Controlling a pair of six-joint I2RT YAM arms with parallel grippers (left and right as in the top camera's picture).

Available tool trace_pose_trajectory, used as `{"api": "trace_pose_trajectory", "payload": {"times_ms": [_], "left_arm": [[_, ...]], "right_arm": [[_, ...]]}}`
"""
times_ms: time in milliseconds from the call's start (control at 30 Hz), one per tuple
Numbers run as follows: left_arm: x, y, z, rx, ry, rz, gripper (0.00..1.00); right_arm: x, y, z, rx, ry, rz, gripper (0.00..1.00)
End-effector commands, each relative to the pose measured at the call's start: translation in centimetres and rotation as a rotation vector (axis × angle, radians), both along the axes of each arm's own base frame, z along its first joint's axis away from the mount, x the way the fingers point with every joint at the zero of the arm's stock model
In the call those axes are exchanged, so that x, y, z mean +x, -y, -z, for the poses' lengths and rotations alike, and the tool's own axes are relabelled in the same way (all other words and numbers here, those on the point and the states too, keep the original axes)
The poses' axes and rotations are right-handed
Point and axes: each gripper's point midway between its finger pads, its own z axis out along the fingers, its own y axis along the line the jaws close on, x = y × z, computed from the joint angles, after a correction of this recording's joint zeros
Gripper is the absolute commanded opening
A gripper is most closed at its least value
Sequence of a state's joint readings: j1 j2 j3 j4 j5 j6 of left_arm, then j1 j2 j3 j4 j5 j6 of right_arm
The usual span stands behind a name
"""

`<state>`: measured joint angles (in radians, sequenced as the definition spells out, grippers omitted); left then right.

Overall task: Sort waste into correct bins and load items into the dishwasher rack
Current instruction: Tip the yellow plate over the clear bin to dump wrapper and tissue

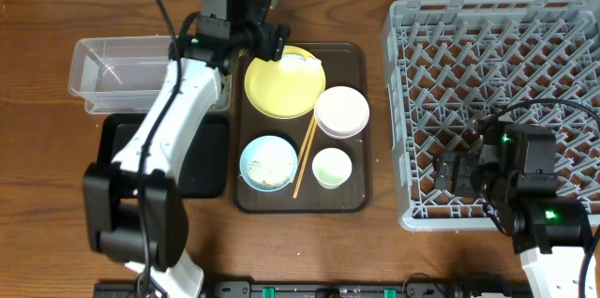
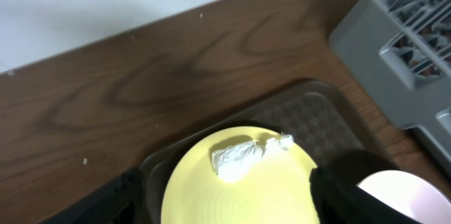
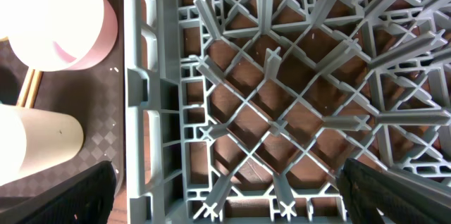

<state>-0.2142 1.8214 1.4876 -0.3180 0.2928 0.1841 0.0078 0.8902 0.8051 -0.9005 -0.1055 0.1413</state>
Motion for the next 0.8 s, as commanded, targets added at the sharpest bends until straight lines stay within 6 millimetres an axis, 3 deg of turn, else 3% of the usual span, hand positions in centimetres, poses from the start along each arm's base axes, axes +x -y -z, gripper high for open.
{"api": "trace_pose_trajectory", "payload": {"times_ms": [0, 267, 767], "left_arm": [[0.6, 0.8, 3.8, 0.008, -0.069, 0.008, 0.85], [1.1, 2.1, 8.5, -0.015, -0.141, 0.04, 0.89], [2.3, 3.4, 14.0, -0.007, -0.164, 0.058, 0.88]], "right_arm": [[0.4, 0.1, -0.9, 0.004, 0.025, 0.004, 0.99], [0.3, 0.1, -0.9, 0.005, 0.021, 0.003, 0.99], [0.1, 0.1, -0.8, 0.005, 0.012, 0.004, 0.99]]}}
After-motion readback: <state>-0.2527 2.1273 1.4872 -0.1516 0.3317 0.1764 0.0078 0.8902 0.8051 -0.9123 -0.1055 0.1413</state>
